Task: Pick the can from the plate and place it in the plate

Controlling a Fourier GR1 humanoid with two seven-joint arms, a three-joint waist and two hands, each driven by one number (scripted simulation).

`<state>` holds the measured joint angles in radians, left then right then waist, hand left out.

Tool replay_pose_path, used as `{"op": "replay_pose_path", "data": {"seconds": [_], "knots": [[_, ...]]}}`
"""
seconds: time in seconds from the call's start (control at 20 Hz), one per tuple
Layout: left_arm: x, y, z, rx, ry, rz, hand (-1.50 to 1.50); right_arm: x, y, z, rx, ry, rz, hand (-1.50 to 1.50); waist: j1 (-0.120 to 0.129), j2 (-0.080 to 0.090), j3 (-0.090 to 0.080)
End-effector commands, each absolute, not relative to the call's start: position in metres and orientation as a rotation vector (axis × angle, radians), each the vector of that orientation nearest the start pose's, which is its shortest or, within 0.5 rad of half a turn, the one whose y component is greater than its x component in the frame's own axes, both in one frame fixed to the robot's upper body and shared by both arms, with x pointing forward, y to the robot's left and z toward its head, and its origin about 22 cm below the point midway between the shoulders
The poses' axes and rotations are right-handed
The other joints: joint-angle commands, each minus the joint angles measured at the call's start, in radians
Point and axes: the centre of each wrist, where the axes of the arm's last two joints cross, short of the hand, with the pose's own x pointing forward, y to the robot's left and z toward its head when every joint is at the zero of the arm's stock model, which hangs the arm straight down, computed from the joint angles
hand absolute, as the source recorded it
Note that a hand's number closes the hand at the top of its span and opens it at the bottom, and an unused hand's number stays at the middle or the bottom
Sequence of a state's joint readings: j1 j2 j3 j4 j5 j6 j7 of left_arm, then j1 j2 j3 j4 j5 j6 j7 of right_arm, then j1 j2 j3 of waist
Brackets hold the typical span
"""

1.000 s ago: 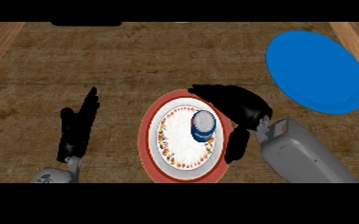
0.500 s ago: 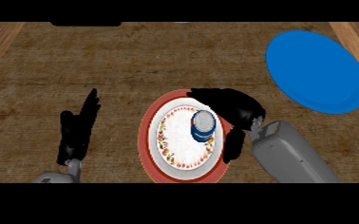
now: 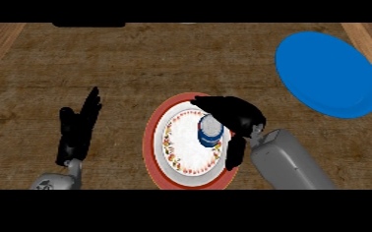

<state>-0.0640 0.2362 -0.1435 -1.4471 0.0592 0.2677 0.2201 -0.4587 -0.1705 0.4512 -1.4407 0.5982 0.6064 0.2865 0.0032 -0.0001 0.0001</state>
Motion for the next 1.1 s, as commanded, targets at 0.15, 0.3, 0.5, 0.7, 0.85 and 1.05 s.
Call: {"op": "replay_pose_path", "data": {"seconds": [0.15, 0.3, 0.5, 0.7, 0.85, 1.05], "knots": [[0.245, 0.23, -0.009, 0.228, -1.282, -0.026, 0.0, 0.318, -0.12, 0.077, -0.227, -1.227, 1.605, 1.5, 0.001, 0.0, 0.0], [0.256, 0.251, 0.005, 0.247, -1.283, -0.026, 0.0, 0.31, -0.107, 0.051, -0.216, -1.301, 1.608, 1.5, 0.003, 0.0, 0.0], [0.245, 0.254, 0.004, 0.247, -1.28, -0.032, 0.0, 0.329, -0.116, 0.057, -0.254, -1.324, 1.62, 1.5, 0.005, 0.0, 0.0], [0.237, 0.235, -0.01, 0.237, -1.272, -0.04, 0.0, 0.301, -0.108, 0.063, -0.383, -1.393, 1.529, 1.5, -0.001, -0.001, 0.0], [0.241, 0.25, -0.021, 0.25, -1.268, -0.031, 0.0, 0.31, -0.156, 0.057, -0.457, -1.462, 1.5, 1.5, -0.002, 0.001, 0.0], [0.238, 0.243, -0.008, 0.246, -1.287, -0.018, 0.0, 0.307, -0.264, 0.058, -0.491, -1.51, 1.473, 1.5, -0.009, -0.001, 0.001]]}}
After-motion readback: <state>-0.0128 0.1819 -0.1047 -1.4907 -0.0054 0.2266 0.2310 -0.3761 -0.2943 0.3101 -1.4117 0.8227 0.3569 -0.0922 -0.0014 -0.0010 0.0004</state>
